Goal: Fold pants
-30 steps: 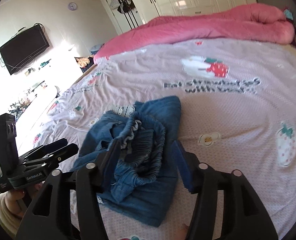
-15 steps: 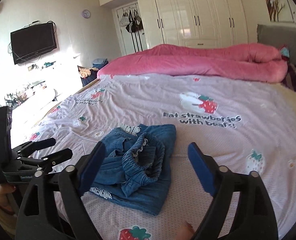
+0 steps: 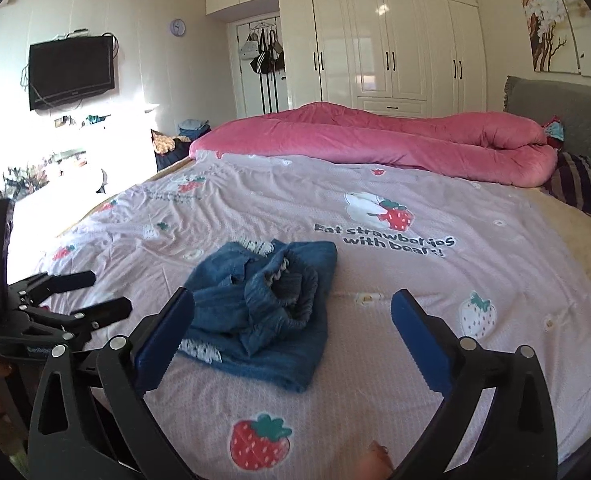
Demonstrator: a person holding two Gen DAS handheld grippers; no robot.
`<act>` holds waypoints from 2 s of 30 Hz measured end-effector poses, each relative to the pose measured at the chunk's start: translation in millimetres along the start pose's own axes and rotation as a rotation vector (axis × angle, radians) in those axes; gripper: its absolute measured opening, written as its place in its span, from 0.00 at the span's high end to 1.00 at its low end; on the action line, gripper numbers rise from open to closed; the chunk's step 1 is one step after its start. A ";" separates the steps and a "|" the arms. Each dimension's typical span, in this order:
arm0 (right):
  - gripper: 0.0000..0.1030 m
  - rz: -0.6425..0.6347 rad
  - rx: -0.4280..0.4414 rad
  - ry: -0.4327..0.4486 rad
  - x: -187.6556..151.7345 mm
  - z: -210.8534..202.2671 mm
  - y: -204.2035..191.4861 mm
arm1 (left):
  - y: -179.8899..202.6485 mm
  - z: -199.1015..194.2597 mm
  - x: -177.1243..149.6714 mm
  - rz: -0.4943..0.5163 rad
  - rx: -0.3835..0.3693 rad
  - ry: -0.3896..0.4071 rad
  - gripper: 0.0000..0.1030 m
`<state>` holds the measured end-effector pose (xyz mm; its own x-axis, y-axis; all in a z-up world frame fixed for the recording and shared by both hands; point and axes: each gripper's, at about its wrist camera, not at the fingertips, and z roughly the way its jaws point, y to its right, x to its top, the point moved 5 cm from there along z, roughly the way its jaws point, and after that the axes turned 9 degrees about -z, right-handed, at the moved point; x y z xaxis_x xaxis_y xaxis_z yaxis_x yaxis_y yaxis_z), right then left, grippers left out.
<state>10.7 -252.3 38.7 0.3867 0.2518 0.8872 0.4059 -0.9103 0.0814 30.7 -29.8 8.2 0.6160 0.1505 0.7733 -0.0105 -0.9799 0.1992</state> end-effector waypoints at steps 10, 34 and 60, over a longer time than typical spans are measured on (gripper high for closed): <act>0.05 -0.003 -0.002 -0.027 -24.3 -12.7 -10.9 | -15.2 -14.4 -22.8 -0.017 0.037 0.006 0.09; 0.04 0.031 -0.027 -0.150 -93.8 5.1 -24.0 | -14.5 2.0 -86.2 -0.017 0.052 -0.070 0.09; 0.04 0.059 -0.009 -0.162 -94.4 5.9 -21.6 | -15.0 0.9 -86.8 -0.013 0.079 -0.076 0.09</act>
<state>-29.7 -254.4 -49.4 0.5387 0.2470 0.8055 0.3715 -0.9277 0.0360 -21.9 -28.3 -62.5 0.6733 0.1558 0.7228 0.0583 -0.9857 0.1582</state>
